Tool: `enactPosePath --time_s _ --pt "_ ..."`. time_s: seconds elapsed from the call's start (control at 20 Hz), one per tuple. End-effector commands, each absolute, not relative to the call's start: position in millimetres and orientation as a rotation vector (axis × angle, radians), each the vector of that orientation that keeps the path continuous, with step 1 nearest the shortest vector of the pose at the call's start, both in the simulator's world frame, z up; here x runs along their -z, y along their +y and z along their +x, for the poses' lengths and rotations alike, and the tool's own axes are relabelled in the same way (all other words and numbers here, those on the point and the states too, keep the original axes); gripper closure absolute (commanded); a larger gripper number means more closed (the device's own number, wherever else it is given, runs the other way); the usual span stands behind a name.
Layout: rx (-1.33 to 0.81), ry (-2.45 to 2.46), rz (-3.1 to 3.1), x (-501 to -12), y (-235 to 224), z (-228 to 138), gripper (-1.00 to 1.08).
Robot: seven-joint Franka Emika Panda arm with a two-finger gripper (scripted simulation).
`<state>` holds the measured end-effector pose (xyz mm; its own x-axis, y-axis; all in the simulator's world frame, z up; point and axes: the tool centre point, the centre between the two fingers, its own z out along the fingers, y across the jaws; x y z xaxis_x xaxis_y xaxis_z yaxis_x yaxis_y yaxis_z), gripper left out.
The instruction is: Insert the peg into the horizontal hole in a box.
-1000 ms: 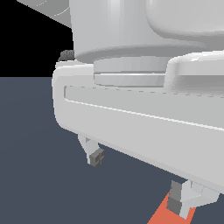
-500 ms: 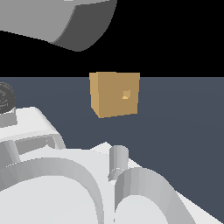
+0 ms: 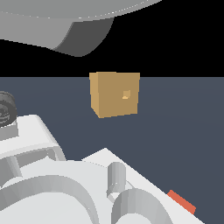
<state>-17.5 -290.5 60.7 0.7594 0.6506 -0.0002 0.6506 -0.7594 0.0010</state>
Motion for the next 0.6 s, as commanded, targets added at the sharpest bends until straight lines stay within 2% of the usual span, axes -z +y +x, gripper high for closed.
enactPosePath --time_s 0.0,0.3,0.55 --pt "0.001 1.090 2.946 -52 -290 -18 -0.92" --pt "0.000 1.094 2.945 -22 -288 -18 -0.92" --pt "0.000 1.095 2.945 -16 -289 -17 -0.92"
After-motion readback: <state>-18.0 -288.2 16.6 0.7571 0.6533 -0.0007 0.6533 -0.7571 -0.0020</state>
